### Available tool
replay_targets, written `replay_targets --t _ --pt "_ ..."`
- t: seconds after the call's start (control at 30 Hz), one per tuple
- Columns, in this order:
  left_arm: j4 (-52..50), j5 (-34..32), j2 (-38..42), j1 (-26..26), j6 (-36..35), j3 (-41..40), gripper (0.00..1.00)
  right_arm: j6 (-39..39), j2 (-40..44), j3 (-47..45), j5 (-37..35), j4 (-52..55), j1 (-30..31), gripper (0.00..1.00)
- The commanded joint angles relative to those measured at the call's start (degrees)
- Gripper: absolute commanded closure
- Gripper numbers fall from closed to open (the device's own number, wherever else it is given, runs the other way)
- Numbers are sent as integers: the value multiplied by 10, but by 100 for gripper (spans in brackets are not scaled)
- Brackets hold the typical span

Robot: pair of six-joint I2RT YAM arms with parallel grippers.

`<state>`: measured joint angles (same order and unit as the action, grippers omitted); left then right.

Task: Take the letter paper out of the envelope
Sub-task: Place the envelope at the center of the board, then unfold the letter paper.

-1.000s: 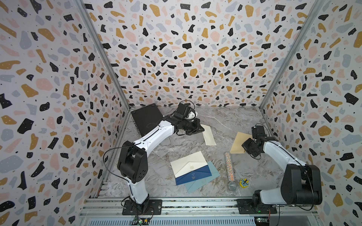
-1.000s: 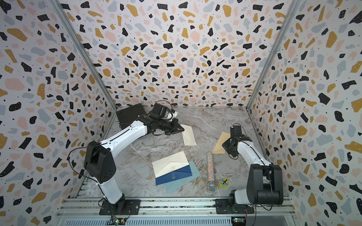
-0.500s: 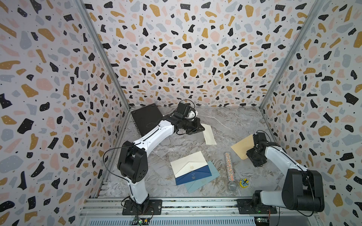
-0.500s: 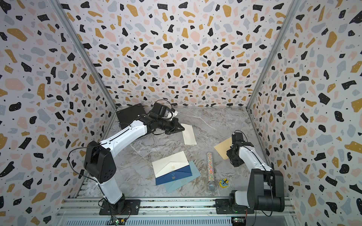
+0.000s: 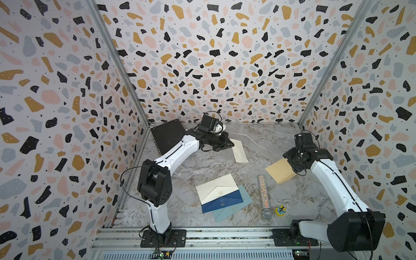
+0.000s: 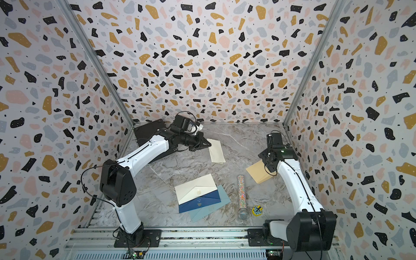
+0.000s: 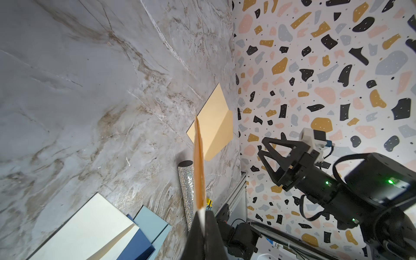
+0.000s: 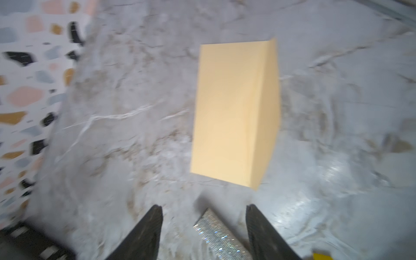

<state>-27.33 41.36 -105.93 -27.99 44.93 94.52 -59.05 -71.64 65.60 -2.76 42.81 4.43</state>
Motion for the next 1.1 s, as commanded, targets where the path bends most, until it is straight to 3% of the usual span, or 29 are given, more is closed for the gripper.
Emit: replay_targets --t 0.0,0.1,0.37,0.63,0.83,1.07 --pt "39 29 -4 9 37 30 100 16 -1 -30 175 -108 14 36" --pt "55 35 -10 10 70 42 100 -24 -9 -59 292 -200 28 36" --pt "95 45 -19 10 110 32 100 -188 -31 -117 412 -443 66 43" --pt "106 46 -26 10 118 31 100 -256 -50 -136 435 -526 81 52" --pt "110 48 -31 10 121 34 100 -257 -50 -144 435 -523 82 55" --pt "106 49 -33 10 120 41 100 -235 -35 -148 420 -481 82 51"
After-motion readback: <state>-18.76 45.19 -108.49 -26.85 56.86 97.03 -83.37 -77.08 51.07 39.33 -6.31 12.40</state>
